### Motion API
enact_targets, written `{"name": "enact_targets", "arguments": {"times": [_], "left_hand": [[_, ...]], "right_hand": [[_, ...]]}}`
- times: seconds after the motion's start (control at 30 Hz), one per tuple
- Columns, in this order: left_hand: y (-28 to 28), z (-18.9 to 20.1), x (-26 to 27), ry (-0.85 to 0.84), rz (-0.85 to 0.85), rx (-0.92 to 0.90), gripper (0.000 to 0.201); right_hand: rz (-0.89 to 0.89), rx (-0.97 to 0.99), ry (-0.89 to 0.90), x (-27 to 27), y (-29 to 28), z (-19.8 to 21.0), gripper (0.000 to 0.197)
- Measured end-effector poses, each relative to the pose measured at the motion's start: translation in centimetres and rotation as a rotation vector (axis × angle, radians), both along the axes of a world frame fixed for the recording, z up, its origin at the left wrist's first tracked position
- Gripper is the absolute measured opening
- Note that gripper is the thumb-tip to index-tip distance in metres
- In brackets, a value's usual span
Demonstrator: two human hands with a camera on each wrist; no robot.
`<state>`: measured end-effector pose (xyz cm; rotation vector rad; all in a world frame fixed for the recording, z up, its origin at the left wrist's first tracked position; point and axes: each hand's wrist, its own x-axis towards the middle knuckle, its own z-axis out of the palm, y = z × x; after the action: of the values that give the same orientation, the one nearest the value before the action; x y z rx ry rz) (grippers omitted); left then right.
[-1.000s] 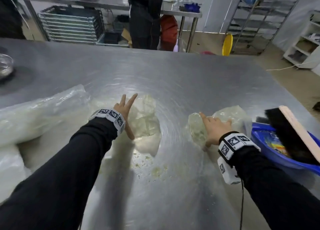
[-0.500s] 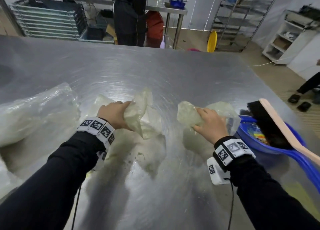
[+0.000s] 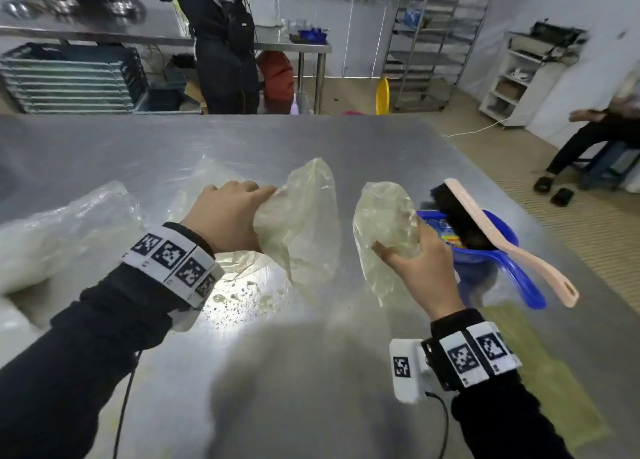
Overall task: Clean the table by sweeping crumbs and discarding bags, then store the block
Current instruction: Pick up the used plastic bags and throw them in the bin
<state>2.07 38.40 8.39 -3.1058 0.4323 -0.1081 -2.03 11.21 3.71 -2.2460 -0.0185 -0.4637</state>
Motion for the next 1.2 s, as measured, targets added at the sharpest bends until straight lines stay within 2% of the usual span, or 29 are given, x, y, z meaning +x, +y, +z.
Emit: {"name": "enact_targets", "arguments": {"times": [0.27,0.43,0.5,0.57,0.63,0.7,0.83,0.9,0.97,1.03,1.1,1.13,1.2], "left_hand": [[-8.4,1.3,-9.5,0.051,-0.129,-0.012,0.101],[-16.1,0.0,-17.8,0.155,-0.266,-0.075,0.094],[-20.1,-1.0,-20.8,0.221,-0.351,-0.114,0.092],[-24.7,-2.5,-23.1,0.289,-0.473,-0.153,0.099],[-29.3,-4.3,-25.0,0.322,-0.585,-0.201,0.112],[-34.0,-6.1,-27.0,0.370,-0.653,-0.198,0.114],[-42.7,-11.9,-29.3,0.518,-0.659,-0.178,0.088],[-46.4,-15.5,-30.2,0.587,-0.629,-0.191,0.088],[-49.4,-18.8,-31.7,0.664,-0.591,-0.288,0.079],[-51.9,-22.1,-33.1,0.729,-0.481,-0.418,0.065],[-54.8,-25.4,-35.0,0.817,-0.365,-0.530,0.040],[-56.0,-27.7,-35.7,0.857,-0.329,-0.566,0.025],[-58.1,-31.8,-37.1,0.921,-0.201,-0.652,0.017]], "right_hand": [[-0.064,0.182,-0.010,-13.0,-7.4,0.0,0.066],[-0.169,0.240,0.020,-23.6,-14.3,-1.3,0.066],[-0.256,0.224,0.028,-28.0,-17.4,-2.2,0.061],[-0.366,0.214,0.046,-32.2,-20.5,-3.3,0.049],[-0.489,0.267,0.083,-36.3,-23.3,-4.4,0.034],[-0.603,0.344,0.090,-39.9,-25.9,-5.5,0.030],[-0.808,0.449,0.098,-45.4,-29.9,-8.4,0.044],[-0.901,0.475,0.099,-47.3,-31.7,-10.8,0.047],[-0.983,0.502,0.122,-48.9,-33.1,-13.7,0.042],[-1.060,0.542,0.122,-49.9,-34.2,-16.9,0.036],[-1.150,0.588,0.111,-50.5,-35.5,-21.0,0.034],[-1.190,0.614,0.116,-50.7,-36.0,-23.2,0.036],[-1.286,0.694,0.128,-50.9,-36.8,-27.9,0.045]]}}
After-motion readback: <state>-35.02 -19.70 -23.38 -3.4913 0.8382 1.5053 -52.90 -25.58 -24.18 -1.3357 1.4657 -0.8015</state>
